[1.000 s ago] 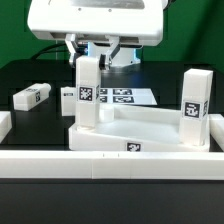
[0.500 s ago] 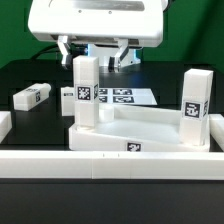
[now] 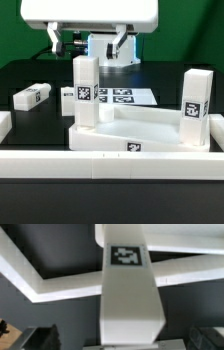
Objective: Assemble desk
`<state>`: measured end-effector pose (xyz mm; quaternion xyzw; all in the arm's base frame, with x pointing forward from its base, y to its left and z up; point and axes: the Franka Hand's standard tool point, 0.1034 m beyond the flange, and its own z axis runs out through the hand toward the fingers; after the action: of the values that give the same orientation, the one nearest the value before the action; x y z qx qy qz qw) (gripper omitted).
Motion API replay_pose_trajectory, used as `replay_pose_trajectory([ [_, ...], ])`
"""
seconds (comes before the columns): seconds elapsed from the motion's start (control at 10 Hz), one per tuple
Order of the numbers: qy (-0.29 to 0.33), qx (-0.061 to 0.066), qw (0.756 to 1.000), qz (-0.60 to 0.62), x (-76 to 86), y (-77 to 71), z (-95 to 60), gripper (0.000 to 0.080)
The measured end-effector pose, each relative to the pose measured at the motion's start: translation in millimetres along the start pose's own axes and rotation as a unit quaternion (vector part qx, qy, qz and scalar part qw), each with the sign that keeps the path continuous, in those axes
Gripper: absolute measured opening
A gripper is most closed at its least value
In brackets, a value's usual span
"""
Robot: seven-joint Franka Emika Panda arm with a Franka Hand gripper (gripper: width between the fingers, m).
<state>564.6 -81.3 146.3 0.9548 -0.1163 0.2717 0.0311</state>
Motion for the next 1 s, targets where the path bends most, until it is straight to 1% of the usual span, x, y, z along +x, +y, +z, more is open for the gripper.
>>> replay_pose_trajectory([
  [0.1, 0.000, 0.001, 1.000, 0.001, 4.1, 0.6, -2.2, 0.0648],
  [0.2, -0.002, 0.001, 1.000, 0.000, 1.4, 0.3, -0.1, 0.0648],
  [0.3, -0.022, 0.005, 1.000, 0.001, -2.3, -2.0, 1.3, 0.0648],
  [0.4, -0.025, 0.006, 1.000, 0.001, -2.4, -2.3, 2.1, 0.0648],
  [0.5, -0.066, 0.014, 0.998, 0.003, -11.3, -4.8, 6.9, 0.0648],
  [0.6, -0.113, 0.025, 0.993, 0.007, -12.9, -7.6, 8.8, 0.0648],
  [0.7, -0.144, 0.032, 0.989, 0.010, -10.2, -8.7, 9.7, 0.0648],
  [0.8, -0.169, 0.036, 0.985, 0.011, -12.3, -9.0, 12.4, 0.0648],
  [0.9, -0.207, 0.042, 0.977, 0.014, -15.6, -9.2, 13.9, 0.0648],
  [1.0, -0.227, 0.044, 0.973, 0.016, -13.7, -8.3, 16.1, 0.0648],
])
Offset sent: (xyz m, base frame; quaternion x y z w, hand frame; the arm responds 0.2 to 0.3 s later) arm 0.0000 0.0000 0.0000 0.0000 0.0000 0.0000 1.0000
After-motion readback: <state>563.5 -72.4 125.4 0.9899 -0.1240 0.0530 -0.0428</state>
